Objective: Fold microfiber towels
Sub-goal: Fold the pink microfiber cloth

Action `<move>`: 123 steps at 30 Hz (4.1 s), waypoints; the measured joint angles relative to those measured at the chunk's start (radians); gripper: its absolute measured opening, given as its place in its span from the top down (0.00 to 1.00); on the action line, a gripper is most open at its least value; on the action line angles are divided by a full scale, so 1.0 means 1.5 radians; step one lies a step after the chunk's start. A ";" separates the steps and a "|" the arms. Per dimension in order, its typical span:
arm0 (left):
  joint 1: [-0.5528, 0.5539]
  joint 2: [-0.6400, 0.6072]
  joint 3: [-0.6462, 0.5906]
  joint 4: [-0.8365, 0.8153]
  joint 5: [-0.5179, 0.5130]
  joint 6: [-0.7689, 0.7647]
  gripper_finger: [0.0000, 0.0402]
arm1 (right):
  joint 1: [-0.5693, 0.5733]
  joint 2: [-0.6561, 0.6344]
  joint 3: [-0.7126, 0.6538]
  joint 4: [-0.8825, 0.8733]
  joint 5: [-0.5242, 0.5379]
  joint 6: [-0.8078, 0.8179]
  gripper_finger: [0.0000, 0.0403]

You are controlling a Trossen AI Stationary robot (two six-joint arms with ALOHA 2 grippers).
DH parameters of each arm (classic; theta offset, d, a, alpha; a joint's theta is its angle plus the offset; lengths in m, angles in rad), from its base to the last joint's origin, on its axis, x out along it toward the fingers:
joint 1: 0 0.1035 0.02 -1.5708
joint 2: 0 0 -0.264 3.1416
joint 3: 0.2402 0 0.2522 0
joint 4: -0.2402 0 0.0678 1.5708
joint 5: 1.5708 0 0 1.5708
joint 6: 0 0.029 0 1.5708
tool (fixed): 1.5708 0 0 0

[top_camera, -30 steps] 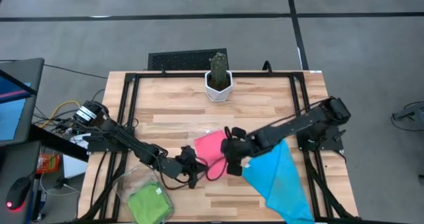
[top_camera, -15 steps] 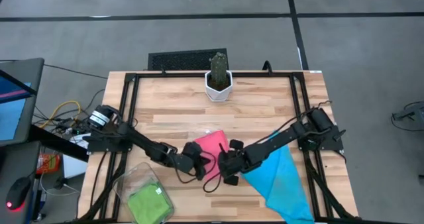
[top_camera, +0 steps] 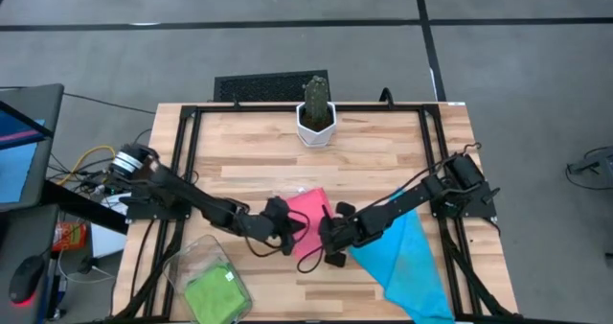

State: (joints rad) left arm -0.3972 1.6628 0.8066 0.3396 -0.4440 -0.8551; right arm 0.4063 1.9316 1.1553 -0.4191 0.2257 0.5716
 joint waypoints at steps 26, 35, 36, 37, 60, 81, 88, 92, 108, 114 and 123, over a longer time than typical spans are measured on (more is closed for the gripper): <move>-0.025 0.105 0.010 -0.045 0.062 0.023 1.00 | -0.046 -0.009 0.001 0.037 0.006 -0.021 0.67; -0.025 0.116 0.010 -0.085 0.031 0.003 1.00 | -0.070 -0.009 0.001 0.036 0.006 -0.051 0.67; -0.025 0.116 0.010 -0.082 0.032 0.003 1.00 | -0.074 -0.009 0.001 0.036 0.006 -0.054 0.67; -0.025 0.115 0.010 -0.081 0.032 0.003 1.00 | -0.078 -0.009 0.001 0.036 0.005 -0.055 0.67; -0.027 0.115 0.010 -0.099 0.027 -0.018 1.00 | 0.053 -0.084 -0.084 0.194 0.075 0.068 0.67; -0.026 0.115 0.010 -0.128 0.024 -0.023 1.00 | 0.037 -0.177 -0.180 0.235 0.068 0.078 0.76; -0.026 0.087 0.014 -0.105 0.046 -0.019 1.00 | 0.050 -0.222 -0.180 0.260 0.101 0.020 0.77; -0.026 0.054 0.021 -0.129 0.041 0.014 1.00 | 0.053 -0.176 -0.185 0.295 0.104 0.014 0.77; -0.027 0.093 0.021 -0.147 -0.057 -0.007 1.00 | -0.024 -0.062 -0.186 0.351 0.093 0.038 0.77; -0.030 0.155 0.025 -0.100 -0.022 -0.021 1.00 | -0.039 -0.051 -0.186 0.345 0.086 0.074 0.77; -0.025 0.105 0.020 -0.165 -0.020 -0.036 1.00 | -0.044 -0.049 -0.184 0.346 0.074 0.073 0.77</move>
State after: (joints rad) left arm -0.4347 1.8208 0.8372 0.0927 -0.4740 -0.9093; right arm 0.3406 1.8587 0.8795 0.0994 0.3362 0.6815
